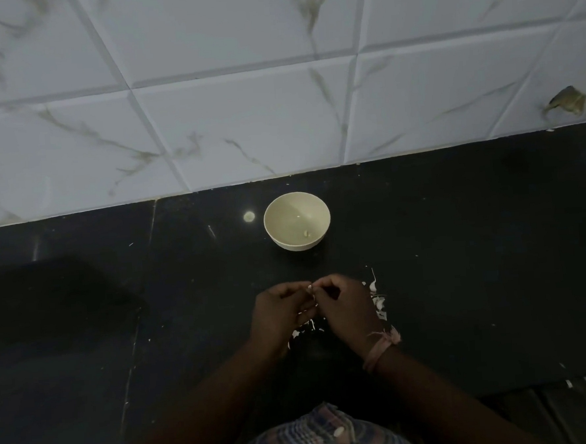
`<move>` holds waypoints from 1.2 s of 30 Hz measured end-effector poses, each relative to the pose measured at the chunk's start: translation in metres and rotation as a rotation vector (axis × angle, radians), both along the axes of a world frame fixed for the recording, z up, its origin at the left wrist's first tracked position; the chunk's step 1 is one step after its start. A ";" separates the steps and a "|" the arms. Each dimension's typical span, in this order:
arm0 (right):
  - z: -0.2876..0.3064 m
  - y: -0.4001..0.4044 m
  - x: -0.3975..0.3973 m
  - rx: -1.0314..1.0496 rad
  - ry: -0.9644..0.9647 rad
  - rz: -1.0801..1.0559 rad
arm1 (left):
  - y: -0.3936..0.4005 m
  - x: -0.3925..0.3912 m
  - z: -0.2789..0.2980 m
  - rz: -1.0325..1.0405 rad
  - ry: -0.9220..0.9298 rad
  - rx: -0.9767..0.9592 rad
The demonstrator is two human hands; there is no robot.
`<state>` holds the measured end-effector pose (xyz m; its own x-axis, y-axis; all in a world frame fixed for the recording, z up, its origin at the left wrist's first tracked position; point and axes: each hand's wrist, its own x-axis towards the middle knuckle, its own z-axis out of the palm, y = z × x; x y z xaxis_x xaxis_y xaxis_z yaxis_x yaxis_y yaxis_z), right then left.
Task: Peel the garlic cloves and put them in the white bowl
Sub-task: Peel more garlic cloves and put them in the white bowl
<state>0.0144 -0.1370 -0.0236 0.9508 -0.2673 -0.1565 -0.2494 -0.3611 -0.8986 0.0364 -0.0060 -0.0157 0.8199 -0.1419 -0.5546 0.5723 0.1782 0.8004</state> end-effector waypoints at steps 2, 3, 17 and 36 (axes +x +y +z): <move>0.007 0.005 -0.004 0.035 0.014 -0.011 | 0.005 -0.005 0.008 -0.007 -0.055 0.048; 0.010 0.008 -0.005 0.053 0.018 -0.016 | 0.007 -0.007 0.014 -0.011 -0.086 0.076; 0.027 0.018 -0.002 0.108 -0.061 -0.053 | 0.023 -0.007 0.029 -0.177 -0.511 0.519; 0.033 0.011 -0.005 0.366 0.101 0.014 | 0.036 0.000 0.020 -0.370 -0.750 0.591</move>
<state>0.0097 -0.1259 0.0091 0.9287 -0.1635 -0.3327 -0.3410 -0.0242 -0.9398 0.0360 0.0302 0.0045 0.9447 -0.3273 0.0201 -0.1735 -0.4467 0.8777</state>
